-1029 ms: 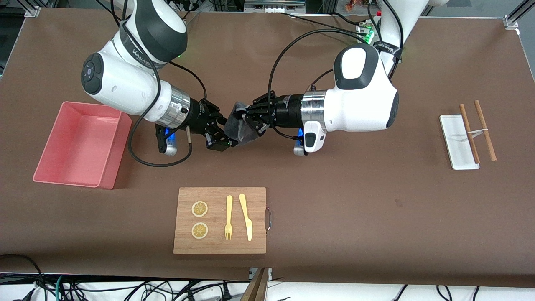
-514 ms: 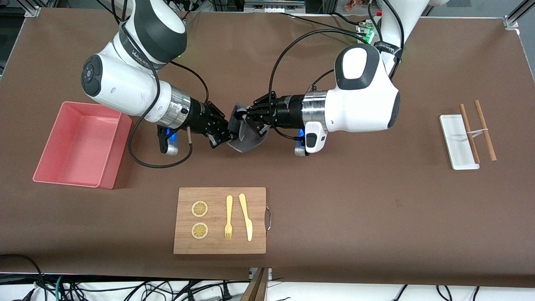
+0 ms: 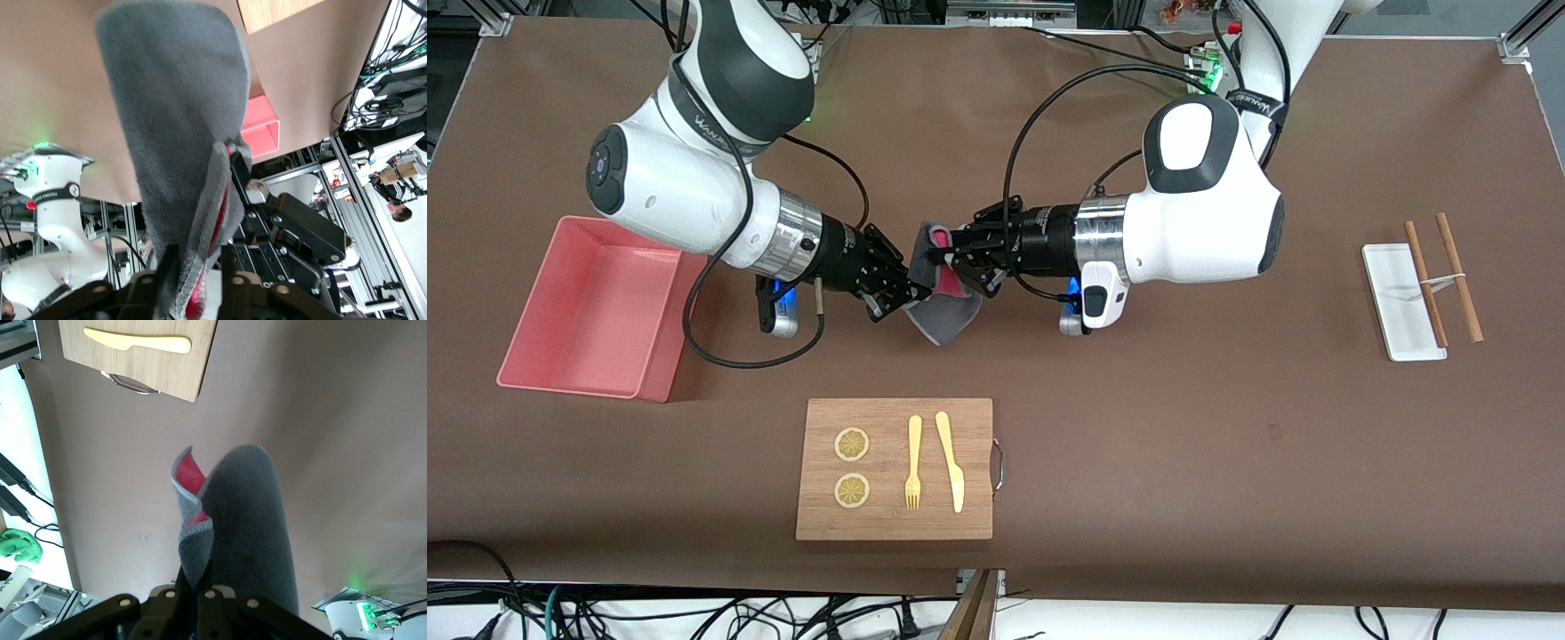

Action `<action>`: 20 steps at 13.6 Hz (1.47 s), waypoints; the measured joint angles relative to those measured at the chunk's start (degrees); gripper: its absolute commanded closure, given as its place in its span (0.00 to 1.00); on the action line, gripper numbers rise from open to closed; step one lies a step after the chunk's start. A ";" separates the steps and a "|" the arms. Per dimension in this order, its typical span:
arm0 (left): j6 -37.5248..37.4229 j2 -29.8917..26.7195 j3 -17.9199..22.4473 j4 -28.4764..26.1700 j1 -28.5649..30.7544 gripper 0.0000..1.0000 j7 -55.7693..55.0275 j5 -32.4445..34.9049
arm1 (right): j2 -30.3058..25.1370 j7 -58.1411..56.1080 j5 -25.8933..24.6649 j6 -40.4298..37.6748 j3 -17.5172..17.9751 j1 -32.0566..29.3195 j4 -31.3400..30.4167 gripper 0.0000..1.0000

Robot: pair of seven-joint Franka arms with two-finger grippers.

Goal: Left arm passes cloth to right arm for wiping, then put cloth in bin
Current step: 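Grasp the cloth with the right gripper beside the left gripper, then open the left gripper and pull it back while the right gripper holds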

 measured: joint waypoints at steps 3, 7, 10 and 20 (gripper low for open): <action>-0.34 -0.01 0.07 0.06 0.32 0.00 0.00 1.46 | 0.05 -0.31 0.02 -0.04 -0.01 -0.17 0.08 1.00; -4.54 -0.02 0.56 0.14 2.69 0.00 0.04 3.78 | 1.18 -4.21 0.01 -1.60 -0.02 -0.17 0.08 1.00; -7.46 -0.08 0.57 0.33 4.69 0.00 0.11 5.38 | 2.95 -9.71 -0.10 -5.73 -0.18 -0.20 0.04 1.00; -19.16 -2.19 0.59 0.79 7.69 0.00 0.08 21.44 | 11.09 -26.17 -6.42 -13.27 -0.18 1.35 -1.84 1.00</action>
